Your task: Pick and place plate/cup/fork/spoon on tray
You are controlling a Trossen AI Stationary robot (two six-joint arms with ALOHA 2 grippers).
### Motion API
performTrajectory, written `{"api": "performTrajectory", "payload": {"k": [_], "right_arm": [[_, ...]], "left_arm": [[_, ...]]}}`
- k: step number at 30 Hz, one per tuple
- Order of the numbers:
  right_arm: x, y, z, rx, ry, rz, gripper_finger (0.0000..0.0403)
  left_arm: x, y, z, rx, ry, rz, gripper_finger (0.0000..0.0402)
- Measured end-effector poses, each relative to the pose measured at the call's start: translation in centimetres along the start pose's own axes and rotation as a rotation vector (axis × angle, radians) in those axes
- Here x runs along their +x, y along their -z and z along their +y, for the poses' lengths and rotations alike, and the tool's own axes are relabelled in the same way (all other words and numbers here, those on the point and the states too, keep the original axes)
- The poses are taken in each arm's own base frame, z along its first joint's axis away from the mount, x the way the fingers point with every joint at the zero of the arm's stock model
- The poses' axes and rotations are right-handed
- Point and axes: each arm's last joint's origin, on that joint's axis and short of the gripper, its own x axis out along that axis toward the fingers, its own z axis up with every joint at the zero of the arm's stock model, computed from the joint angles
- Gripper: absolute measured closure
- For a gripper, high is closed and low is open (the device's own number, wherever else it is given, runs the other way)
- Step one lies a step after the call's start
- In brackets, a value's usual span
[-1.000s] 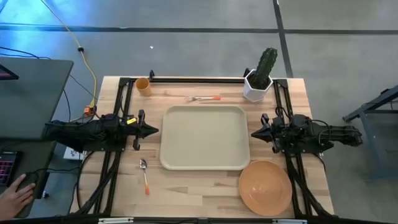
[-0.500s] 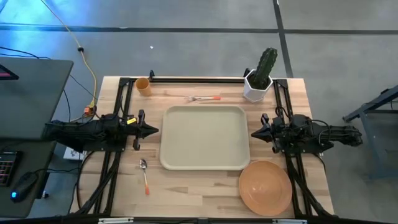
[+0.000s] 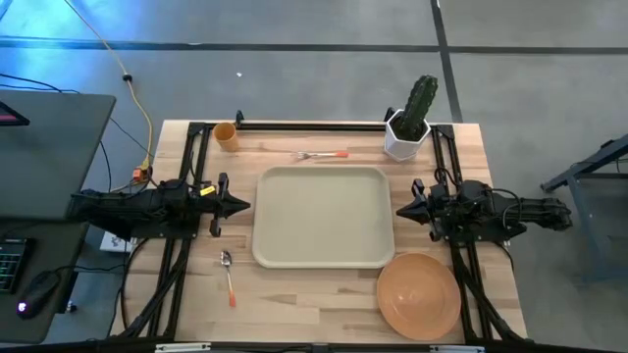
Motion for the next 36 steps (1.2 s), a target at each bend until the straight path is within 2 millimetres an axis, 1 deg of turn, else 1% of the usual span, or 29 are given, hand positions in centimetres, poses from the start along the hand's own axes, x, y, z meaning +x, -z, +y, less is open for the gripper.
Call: {"api": "performTrajectory", "payload": {"k": [24,26,29,33,36], "right_arm": [[0.0,0.0,0.0,0.0,0.0,0.0,0.0402],[0.0,0.0,0.0,0.0,0.0,0.0,0.0402],[0.0,0.0,0.0,0.0,0.0,0.0,0.0402],[0.0,0.0,0.0,0.0,0.0,0.0,0.0402],[0.0,0.0,0.0,0.0,0.0,0.0,0.0402]], "left_arm": [[0.0,-0.1,0.0,0.004,-0.003,-0.008,0.0398],[0.0,-0.6,0.2,0.029,-0.06,-0.06,0.0398],[0.0,-1.1,0.4,-0.007,-0.136,-0.119,0.0398],[-0.3,-2.2,0.9,0.035,-0.372,-0.228,0.0398],[-0.7,-2.9,1.4,-0.009,-0.569,-0.308,0.0398]]}}
